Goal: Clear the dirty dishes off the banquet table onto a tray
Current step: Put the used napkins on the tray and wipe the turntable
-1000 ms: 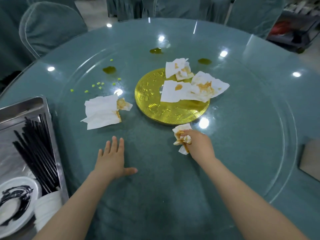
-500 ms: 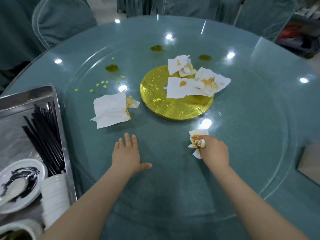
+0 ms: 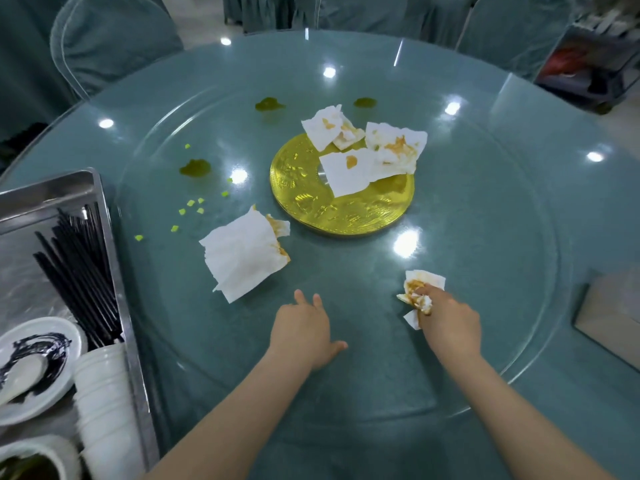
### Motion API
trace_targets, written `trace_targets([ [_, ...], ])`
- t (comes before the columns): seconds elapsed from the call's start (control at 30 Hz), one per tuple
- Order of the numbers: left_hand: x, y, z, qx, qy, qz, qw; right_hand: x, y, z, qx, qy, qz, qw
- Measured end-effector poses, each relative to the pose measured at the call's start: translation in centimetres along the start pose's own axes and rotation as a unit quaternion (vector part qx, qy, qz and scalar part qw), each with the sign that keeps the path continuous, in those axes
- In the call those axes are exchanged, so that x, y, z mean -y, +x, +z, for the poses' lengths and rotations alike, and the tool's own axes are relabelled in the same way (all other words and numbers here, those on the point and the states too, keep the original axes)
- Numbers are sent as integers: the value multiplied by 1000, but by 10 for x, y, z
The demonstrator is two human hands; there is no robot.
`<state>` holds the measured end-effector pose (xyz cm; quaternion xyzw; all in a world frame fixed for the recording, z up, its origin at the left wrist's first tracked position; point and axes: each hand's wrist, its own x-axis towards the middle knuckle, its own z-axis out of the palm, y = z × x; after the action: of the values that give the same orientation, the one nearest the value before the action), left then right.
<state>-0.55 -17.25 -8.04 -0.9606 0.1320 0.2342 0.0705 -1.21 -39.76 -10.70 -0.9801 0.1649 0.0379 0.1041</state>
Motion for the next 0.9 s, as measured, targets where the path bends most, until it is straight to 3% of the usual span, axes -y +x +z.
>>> trace_targets([
  [0.27, -32, -14, 2, -22, -73, 146, 986, -24, -14, -12, 11, -26, 6, 1000],
  [0.4, -40, -19, 0, -97, -49, 223, 969, -27, -19, -19, 4, 41, 16, 999],
  [0.6, -18, -20, -8, -191, -81, 168, 964, 1, -24, -25, -39, 205, -42, 977],
  [0.8, 18, -19, -4, -186, -108, 99, 972, 46, -8, -26, -57, 240, -126, 961],
  [0.9, 35, -15, 0, -181, -131, 69, 972, 68, 3, -18, 0, 211, -151, 966],
])
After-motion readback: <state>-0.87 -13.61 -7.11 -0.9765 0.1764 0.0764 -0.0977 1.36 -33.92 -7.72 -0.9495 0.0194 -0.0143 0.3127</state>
